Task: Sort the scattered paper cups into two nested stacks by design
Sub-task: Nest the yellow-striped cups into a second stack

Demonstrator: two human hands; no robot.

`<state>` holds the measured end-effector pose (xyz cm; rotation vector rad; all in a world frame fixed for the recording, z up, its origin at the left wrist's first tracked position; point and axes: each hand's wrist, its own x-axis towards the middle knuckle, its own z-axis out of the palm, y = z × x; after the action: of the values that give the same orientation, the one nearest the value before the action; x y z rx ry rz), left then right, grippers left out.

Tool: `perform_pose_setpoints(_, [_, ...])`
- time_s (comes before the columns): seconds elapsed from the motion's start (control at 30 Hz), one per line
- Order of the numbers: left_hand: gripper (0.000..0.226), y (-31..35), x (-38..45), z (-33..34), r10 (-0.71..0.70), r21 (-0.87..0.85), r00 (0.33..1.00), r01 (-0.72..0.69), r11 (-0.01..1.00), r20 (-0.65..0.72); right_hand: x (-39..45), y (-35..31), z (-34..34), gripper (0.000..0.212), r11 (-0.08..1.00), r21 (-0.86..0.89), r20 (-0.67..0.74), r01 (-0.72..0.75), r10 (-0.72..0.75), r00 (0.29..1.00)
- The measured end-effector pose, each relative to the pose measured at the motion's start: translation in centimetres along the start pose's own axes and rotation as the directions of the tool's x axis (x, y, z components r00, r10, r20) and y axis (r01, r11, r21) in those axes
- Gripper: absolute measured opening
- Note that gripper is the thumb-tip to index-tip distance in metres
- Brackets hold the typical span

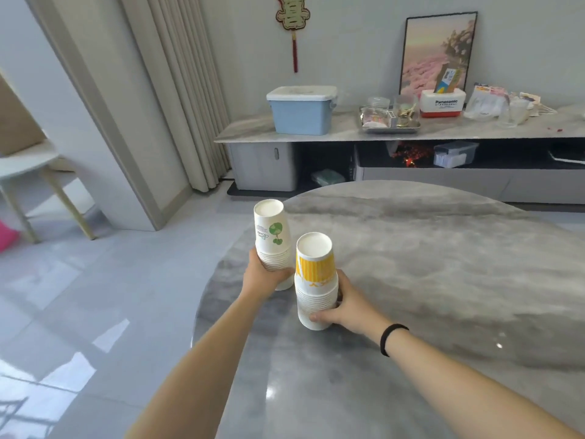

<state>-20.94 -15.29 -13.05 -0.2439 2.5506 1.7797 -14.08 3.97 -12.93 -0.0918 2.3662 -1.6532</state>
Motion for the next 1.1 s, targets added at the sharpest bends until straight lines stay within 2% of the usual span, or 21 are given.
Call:
perform_pose_setpoints(0.2, [0.081,-0.6,3.1,-3.3,0.035,0.020,0.999,-0.035,0.999,0.013,2.9,-1.2,4.6,0.074,1.000,0.010,-0.027,0.023,-0.023,0.999])
perform_pose_setpoints(0.3, [0.057,0.0,3.4,-4.6,0.037,-0.027,0.996,-0.034,0.999,0.085,3.3,-1.5,6.3,0.078,0.999,0.023,-0.093,0.035,-0.033,0.995])
perform_pose_setpoints(0.33, [0.056,-0.1,3.7,-5.0,0.038,-0.050,0.993,-0.032,0.998,0.114,3.4,-1.6,6.8,0.077,0.999,0.024,-0.107,0.040,-0.037,0.994])
perform_pose_setpoints(0.43, [0.078,-0.9,4.1,-6.5,0.025,-0.045,0.979,-0.016,0.999,0.203,3.4,-2.1,7.7,0.073,0.999,0.017,-0.135,0.045,-0.043,0.990])
perform_pose_setpoints(0.5, [0.083,-1.6,4.1,-7.2,-0.013,-0.047,0.971,0.025,0.999,0.239,3.5,-2.3,8.3,0.075,0.999,0.012,-0.155,0.052,-0.050,0.987])
perform_pose_setpoints(0.53, [0.078,-1.7,3.8,-7.5,-0.048,-0.068,0.975,0.064,0.996,0.216,3.5,-2.4,8.6,0.077,0.998,0.014,-0.166,0.053,-0.050,0.985])
perform_pose_setpoints(0.63, [0.048,-1.6,1.8,-8.2,-0.187,-0.108,0.982,0.186,0.977,0.002,3.5,-3.0,9.5,0.078,0.998,0.004,-0.188,0.062,-0.061,0.980])
perform_pose_setpoints(0.67, [0.039,-1.7,1.0,-8.3,-0.222,-0.164,0.975,0.217,0.962,-0.009,3.5,-3.3,9.9,0.079,0.998,-0.002,-0.195,0.068,-0.067,0.978])
perform_pose_setpoints(0.73, [0.028,-1.5,-1.0,-8.3,-0.268,-0.285,0.960,0.280,0.916,0.084,3.4,-3.9,10.6,0.079,0.997,-0.001,-0.206,0.075,-0.074,0.976])
perform_pose_setpoints(0.8, [0.025,-1.6,-2.6,-8.0,-0.277,-0.325,0.946,0.319,0.891,0.169,3.1,-4.5,11.3,0.077,0.998,0.008,-0.200,0.070,-0.067,0.978])
perform_pose_setpoints(0.9, [0.032,-1.8,-3.9,-7.7,-0.260,-0.331,0.949,0.306,0.892,0.177,2.5,-5.1,12.2,0.078,0.998,0.007,-0.216,0.056,-0.053,0.975])
perform_pose_setpoints(1.1, [0.024,-0.2,-5.8,-7.8,-0.280,-0.388,0.942,0.332,0.860,0.185,1.5,-6.0,12.2,0.079,0.999,0.021,-0.199,0.024,-0.019,0.980])
